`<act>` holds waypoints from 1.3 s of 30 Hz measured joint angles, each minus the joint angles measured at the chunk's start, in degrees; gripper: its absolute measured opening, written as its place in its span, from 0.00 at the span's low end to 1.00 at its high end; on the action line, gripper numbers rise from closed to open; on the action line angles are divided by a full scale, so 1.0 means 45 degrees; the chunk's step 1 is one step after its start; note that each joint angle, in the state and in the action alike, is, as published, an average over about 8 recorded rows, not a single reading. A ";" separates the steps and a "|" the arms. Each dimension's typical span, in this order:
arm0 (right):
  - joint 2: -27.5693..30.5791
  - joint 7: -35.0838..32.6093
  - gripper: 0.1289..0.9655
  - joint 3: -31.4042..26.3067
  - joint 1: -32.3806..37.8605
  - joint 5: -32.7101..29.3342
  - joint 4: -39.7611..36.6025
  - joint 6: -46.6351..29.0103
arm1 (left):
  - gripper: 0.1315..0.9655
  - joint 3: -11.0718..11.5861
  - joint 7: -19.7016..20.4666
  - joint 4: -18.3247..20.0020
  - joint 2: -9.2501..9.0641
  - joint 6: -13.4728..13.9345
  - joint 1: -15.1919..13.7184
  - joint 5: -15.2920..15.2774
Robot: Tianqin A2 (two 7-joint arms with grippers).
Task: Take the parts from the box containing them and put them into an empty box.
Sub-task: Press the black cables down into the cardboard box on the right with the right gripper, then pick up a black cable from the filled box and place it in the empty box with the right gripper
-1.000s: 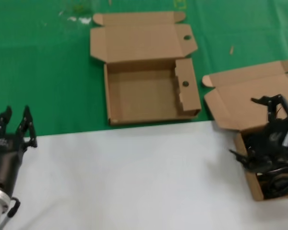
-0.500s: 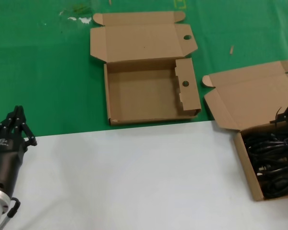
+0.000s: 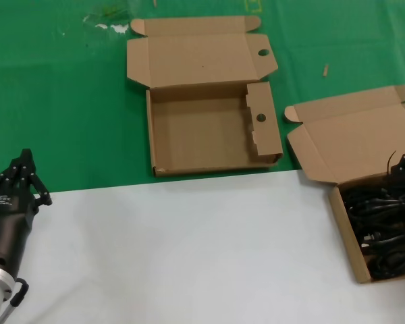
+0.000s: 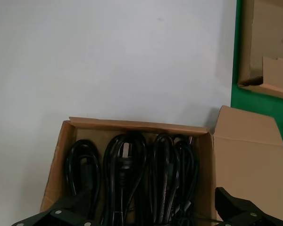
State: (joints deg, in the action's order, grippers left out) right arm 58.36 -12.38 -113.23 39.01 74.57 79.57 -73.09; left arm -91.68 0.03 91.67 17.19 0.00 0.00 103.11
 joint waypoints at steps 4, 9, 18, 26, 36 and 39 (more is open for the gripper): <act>-0.0279 -0.0225 0.94 -0.0243 0.0334 -0.0138 -0.0482 -0.0034 | 0.01 0.0000 0.0000 0.0000 0.0000 0.0000 0.0000 0.0000; -0.0589 -0.0559 0.85 -0.0448 0.0650 -0.0192 -0.1106 0.0023 | 0.01 0.0000 -0.0001 0.0000 0.0000 0.0000 0.0000 0.0000; -0.0883 -0.0978 0.67 -0.0688 0.1124 -0.0252 -0.1932 0.0058 | 0.01 0.0000 -0.0003 0.0000 0.0000 0.0000 0.0000 -0.0001; -0.1011 -0.1110 0.55 -0.0801 0.1349 -0.0270 -0.2403 0.0116 | 0.01 0.0000 -0.0004 0.0000 0.0000 0.0000 0.0000 -0.0001; -0.1236 -0.1322 0.28 -0.0905 0.1484 -0.0208 -0.2997 0.0278 | 0.01 0.0000 -0.0003 0.0000 0.0000 0.0000 0.0000 0.0000; -0.1264 -0.1284 0.22 -0.0918 0.1521 -0.0192 -0.3071 0.0296 | 0.01 0.0000 -0.0003 0.0000 0.0000 0.0000 0.0000 0.0000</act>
State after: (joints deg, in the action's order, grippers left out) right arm 52.68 -18.15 -117.37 45.86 73.71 65.75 -71.76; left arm -91.68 0.02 91.67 17.19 0.00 0.00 103.11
